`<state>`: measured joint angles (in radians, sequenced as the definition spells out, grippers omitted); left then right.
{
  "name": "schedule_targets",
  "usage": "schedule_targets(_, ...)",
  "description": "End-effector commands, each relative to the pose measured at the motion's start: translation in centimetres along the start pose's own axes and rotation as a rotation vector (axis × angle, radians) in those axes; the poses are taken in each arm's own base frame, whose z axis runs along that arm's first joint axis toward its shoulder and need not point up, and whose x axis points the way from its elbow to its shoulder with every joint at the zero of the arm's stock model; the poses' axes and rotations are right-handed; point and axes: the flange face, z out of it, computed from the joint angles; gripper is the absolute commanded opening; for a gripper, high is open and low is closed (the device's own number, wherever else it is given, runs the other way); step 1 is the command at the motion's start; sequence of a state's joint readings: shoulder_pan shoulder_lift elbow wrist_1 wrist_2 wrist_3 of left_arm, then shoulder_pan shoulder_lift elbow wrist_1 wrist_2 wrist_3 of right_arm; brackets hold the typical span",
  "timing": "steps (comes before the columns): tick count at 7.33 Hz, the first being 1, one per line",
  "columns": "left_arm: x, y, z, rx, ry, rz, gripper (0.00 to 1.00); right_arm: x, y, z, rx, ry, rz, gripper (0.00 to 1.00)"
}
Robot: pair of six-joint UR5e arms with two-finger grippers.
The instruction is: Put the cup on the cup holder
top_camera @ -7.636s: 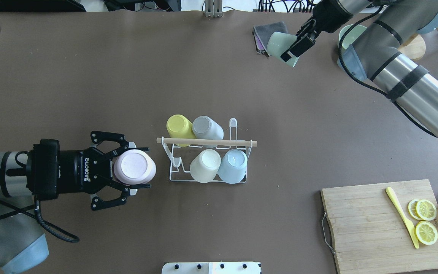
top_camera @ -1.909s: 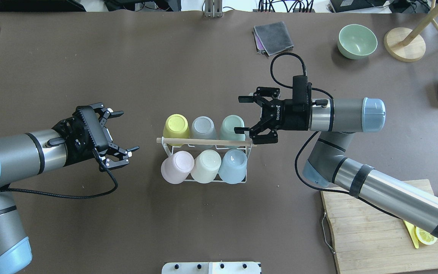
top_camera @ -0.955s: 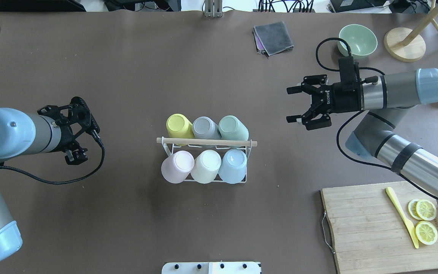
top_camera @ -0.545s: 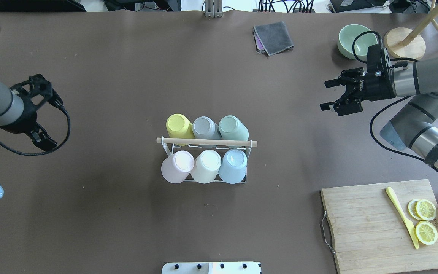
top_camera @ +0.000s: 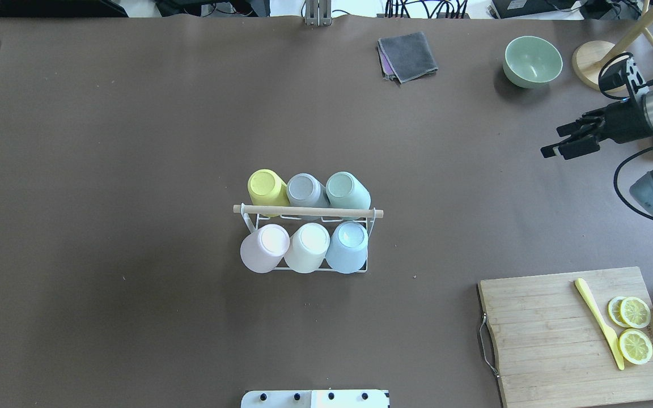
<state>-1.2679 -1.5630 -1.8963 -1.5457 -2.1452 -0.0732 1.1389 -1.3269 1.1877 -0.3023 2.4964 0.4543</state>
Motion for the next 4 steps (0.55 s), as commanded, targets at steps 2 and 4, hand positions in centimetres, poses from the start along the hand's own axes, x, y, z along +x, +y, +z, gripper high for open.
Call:
schedule_targets(2, -8.5, 8.4, -0.3, -0.023, 0.076, -0.231, 0.98, 4.9, 2.2, -5.3, -0.095, 0.218, 0.262, 1.00)
schedule_targets(4, -10.8, 11.4, 0.6, -0.049, 0.086, -0.308, 0.99, 4.7, 5.0, -7.8, -0.197, 0.361, 0.424, 1.00)
